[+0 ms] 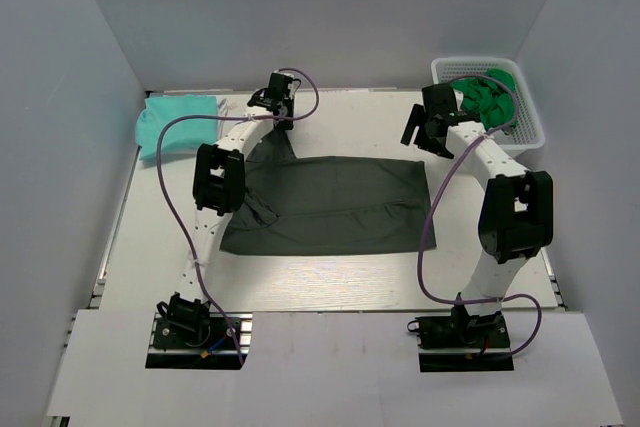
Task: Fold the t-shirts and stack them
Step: Grap the side of the flattened tshirt furthest away from the robot with both arms
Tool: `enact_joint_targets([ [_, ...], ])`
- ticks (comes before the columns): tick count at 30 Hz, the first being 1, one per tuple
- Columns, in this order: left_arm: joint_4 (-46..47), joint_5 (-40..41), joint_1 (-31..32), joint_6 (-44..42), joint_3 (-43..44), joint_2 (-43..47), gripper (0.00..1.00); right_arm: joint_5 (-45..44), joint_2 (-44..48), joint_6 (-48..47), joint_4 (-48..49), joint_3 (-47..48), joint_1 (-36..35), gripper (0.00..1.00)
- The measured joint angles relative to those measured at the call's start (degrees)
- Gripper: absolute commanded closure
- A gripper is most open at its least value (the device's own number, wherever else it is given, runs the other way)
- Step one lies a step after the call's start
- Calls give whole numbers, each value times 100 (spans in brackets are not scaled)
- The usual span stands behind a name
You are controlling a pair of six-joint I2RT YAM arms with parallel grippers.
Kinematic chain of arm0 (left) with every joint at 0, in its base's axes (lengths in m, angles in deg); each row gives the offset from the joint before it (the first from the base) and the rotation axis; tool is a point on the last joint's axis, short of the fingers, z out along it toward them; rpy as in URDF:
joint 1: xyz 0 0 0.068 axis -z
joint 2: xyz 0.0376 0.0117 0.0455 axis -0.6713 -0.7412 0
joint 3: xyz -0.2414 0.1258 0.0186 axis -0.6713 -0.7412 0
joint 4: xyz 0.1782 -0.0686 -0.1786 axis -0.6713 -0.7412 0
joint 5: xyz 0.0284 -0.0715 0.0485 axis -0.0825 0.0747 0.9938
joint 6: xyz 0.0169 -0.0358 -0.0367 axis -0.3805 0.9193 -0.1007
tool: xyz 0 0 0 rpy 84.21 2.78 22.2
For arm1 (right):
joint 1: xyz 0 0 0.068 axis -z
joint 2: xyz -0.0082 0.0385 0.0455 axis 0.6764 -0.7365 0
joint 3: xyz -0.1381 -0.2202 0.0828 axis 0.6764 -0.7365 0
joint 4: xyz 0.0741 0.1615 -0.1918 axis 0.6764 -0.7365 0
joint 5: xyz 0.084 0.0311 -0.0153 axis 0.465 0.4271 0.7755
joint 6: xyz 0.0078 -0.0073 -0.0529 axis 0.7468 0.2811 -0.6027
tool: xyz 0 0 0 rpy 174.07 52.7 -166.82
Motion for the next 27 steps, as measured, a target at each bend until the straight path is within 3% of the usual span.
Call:
enact_joint_targets([
  [1,-9,83,-4,17,0,-2,70,-13,15,-15,2,-39,9,10],
  [3,-13,245,-28,63,-20,0,81,-46,20,-61,0,-98,22,10],
  [4,-13,308,-44,87,-31,7,95,-59,20,-79,7,-129,26,10],
  [5,-20,389,-55,122,-37,9,100,-72,20,-94,9,-157,28,10],
  [13,-173,1019,-85,398,-122,68,100,-175,-422,103,22,79,26,10],
  [21,-522,1119,-85,791,-922,675,100,-380,-1161,848,13,492,13,10],
  [27,-636,916,-122,1071,-1399,1261,100,-516,-1340,1167,79,492,4,19],
])
